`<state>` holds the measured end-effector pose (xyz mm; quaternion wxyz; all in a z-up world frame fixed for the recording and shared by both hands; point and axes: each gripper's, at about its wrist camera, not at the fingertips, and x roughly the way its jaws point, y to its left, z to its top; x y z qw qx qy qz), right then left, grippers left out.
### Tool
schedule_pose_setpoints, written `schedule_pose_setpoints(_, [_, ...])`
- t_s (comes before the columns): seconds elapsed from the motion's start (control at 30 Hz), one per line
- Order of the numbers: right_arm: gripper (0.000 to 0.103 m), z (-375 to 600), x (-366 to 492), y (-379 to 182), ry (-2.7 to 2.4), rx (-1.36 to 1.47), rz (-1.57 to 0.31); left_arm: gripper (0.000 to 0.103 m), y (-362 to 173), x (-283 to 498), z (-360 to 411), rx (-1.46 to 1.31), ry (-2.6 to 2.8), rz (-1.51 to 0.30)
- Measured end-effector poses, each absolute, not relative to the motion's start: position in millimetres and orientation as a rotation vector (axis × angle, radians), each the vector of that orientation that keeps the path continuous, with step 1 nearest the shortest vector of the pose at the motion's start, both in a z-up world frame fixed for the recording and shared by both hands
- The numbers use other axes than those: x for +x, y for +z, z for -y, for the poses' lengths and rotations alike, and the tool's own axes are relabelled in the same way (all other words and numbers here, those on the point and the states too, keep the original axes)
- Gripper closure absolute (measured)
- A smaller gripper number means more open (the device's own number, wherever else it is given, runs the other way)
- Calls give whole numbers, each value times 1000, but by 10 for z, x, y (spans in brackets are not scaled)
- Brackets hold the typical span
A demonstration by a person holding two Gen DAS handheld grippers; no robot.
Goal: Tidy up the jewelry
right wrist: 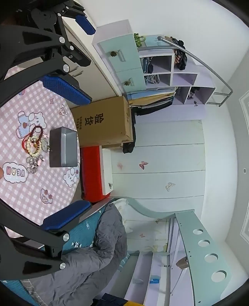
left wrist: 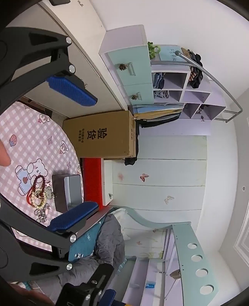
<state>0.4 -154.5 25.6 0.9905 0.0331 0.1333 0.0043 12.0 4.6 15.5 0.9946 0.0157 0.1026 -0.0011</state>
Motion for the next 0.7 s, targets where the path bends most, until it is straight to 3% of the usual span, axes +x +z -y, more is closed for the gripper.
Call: schedule_pose_setpoints(0.7, [8,1597,177,202,9,48,-244,6,152,366,-10,24,-13,-192])
